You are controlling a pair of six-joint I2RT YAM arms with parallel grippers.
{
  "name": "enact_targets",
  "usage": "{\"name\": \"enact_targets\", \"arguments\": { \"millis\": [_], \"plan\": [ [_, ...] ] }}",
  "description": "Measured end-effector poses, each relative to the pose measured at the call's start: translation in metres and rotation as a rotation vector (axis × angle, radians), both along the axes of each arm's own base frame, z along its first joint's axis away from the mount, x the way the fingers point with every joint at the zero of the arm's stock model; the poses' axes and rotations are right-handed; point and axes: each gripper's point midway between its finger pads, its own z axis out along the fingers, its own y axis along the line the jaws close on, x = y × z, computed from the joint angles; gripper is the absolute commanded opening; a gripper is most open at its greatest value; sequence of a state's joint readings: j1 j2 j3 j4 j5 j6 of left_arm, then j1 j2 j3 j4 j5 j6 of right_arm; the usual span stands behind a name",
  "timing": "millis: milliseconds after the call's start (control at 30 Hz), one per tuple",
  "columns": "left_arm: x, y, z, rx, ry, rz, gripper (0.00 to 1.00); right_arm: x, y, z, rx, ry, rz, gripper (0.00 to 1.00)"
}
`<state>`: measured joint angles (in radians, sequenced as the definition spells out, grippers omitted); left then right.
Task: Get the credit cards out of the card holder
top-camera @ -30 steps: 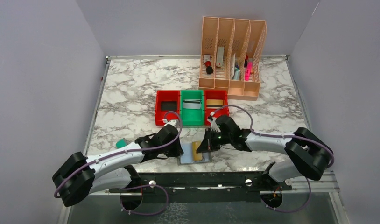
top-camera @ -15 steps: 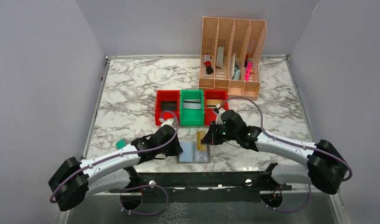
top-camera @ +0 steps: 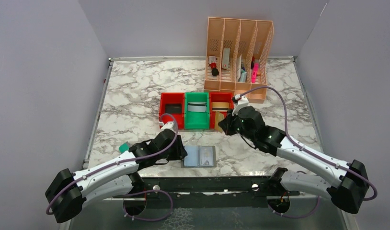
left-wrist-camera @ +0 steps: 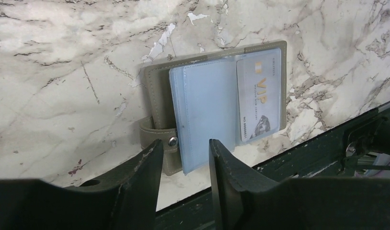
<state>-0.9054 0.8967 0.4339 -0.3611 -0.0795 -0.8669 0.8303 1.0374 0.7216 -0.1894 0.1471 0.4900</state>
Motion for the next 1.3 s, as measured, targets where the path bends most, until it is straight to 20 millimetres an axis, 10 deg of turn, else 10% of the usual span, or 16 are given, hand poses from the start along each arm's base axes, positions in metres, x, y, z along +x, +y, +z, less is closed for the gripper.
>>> {"name": "enact_targets", "arguments": {
  "millis": [300,533,767,1300],
  "plan": [
    [0.0,0.004,0.008,-0.015,-0.02,0.011,0.55,0.041,-0.029,0.02,-0.251,-0.265,-0.059,0.01],
    [0.0,0.004,0.022,-0.066,-0.057,0.023,0.88,0.08,-0.036,-0.013,-0.609,-0.368,-0.016,0.01],
    [-0.003,0.009,0.028,-0.094,-0.064,0.036,0.94,0.107,-0.028,-0.045,-0.846,-0.421,0.102,0.01],
    [-0.009,0.015,0.019,-0.065,-0.041,0.034,0.99,0.151,-0.035,-0.058,-0.787,-0.461,0.246,0.01]
  ]
}}
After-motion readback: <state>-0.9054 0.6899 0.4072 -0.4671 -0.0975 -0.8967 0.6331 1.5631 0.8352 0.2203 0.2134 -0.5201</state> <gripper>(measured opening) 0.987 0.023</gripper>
